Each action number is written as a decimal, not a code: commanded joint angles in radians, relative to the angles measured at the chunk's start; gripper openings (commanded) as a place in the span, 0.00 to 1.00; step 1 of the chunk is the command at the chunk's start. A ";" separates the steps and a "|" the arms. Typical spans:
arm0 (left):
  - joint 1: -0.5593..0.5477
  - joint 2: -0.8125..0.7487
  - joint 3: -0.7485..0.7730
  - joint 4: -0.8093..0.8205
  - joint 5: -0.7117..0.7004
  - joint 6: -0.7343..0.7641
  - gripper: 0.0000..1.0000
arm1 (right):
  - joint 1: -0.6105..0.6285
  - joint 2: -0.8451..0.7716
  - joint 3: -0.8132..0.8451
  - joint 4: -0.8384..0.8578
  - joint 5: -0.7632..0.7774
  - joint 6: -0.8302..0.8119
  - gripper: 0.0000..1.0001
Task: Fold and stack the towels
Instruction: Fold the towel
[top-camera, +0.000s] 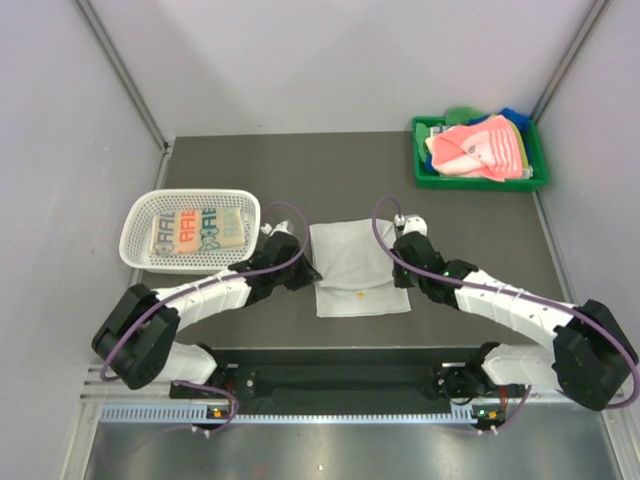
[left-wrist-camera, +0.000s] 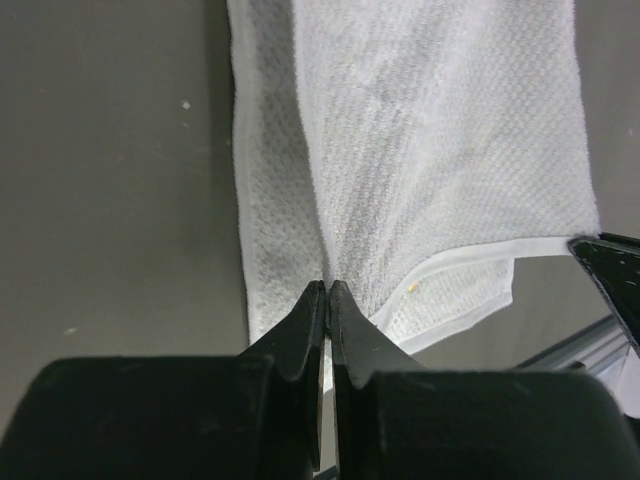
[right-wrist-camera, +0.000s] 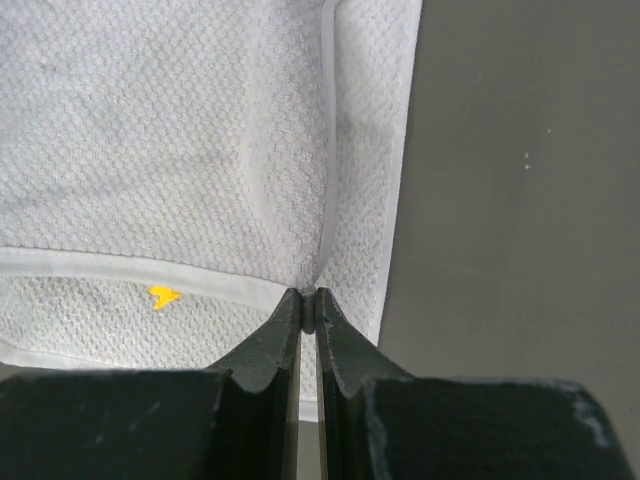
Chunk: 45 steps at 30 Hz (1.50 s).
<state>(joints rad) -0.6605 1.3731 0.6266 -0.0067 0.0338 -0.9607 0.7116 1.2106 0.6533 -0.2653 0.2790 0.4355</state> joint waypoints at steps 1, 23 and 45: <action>-0.028 -0.058 -0.024 0.056 -0.023 -0.026 0.00 | 0.041 -0.062 -0.018 -0.015 0.061 0.069 0.01; -0.139 -0.161 -0.130 0.011 -0.109 -0.070 0.00 | 0.152 -0.171 -0.127 -0.086 0.129 0.210 0.01; -0.197 -0.131 -0.185 -0.001 -0.104 -0.092 0.00 | 0.186 -0.200 -0.202 -0.088 0.167 0.284 0.01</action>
<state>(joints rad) -0.8520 1.2270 0.4622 -0.0250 -0.0612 -1.0386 0.8818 1.0191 0.4576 -0.3740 0.4145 0.6956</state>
